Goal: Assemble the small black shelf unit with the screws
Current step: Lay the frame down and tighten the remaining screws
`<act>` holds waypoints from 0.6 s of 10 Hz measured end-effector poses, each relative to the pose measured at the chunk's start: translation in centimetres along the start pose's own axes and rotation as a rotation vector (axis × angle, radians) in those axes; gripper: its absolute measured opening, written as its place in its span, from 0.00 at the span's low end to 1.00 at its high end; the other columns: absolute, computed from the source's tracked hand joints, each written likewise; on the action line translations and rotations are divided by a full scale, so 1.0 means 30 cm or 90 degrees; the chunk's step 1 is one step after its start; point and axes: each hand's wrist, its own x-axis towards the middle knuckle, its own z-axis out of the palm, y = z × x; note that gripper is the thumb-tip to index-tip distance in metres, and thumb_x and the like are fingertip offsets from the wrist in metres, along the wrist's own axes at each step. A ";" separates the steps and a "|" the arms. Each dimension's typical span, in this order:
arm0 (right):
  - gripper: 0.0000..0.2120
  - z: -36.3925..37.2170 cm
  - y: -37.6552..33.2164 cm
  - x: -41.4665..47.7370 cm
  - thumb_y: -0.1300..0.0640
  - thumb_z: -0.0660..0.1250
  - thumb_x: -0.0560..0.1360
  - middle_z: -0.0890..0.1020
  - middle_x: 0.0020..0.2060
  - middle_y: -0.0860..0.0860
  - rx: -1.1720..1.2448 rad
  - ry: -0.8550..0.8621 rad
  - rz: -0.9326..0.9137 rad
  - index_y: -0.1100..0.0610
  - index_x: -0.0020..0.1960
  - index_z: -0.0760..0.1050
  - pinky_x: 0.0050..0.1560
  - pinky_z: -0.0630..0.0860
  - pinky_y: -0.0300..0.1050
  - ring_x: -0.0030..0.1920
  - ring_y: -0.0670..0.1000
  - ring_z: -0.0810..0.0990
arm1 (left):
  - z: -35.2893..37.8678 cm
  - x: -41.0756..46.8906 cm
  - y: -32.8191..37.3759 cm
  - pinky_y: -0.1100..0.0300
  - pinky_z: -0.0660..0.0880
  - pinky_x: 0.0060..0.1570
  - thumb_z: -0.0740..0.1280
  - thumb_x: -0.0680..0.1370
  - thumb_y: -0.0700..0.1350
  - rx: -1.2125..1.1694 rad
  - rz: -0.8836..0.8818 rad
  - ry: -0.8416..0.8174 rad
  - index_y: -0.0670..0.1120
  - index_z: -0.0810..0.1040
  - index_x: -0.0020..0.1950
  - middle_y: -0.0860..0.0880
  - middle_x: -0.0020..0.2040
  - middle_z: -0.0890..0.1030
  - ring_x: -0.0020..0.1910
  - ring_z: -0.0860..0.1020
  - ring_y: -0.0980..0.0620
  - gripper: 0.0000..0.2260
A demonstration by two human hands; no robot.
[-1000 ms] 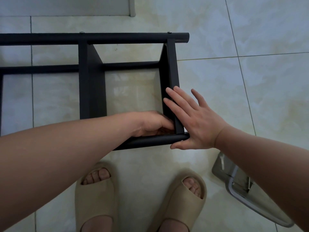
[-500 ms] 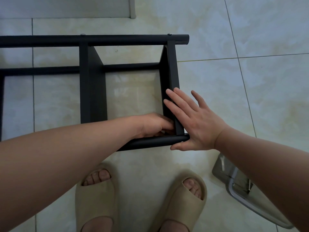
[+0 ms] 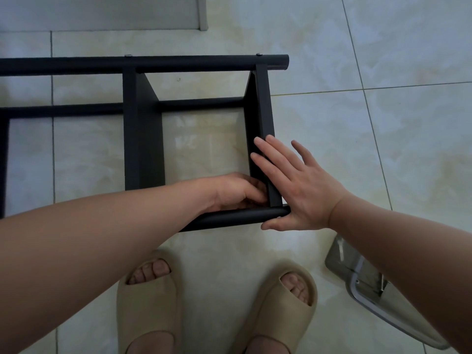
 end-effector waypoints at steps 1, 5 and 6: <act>0.56 0.002 0.001 -0.001 0.22 0.58 0.70 0.54 0.81 0.59 0.001 0.003 -0.001 0.62 0.81 0.56 0.74 0.59 0.69 0.82 0.59 0.51 | -0.012 0.003 -0.007 0.61 0.79 0.40 0.63 0.77 0.30 -0.014 0.003 -0.032 0.42 0.80 0.45 0.46 0.38 0.83 0.36 0.83 0.51 0.09; 0.56 0.005 0.002 -0.001 0.22 0.58 0.70 0.54 0.81 0.59 0.006 0.010 -0.001 0.63 0.81 0.57 0.74 0.59 0.69 0.82 0.59 0.51 | -0.001 -0.006 0.013 0.62 0.78 0.37 0.60 0.77 0.26 0.016 0.039 -0.018 0.38 0.75 0.53 0.42 0.40 0.78 0.36 0.80 0.50 0.10; 0.55 0.005 0.001 0.000 0.22 0.58 0.70 0.54 0.81 0.59 0.007 0.009 -0.002 0.63 0.81 0.57 0.74 0.59 0.68 0.82 0.59 0.51 | -0.002 -0.004 0.014 0.60 0.77 0.40 0.59 0.77 0.25 0.003 0.042 -0.024 0.37 0.74 0.58 0.41 0.43 0.78 0.39 0.79 0.47 0.13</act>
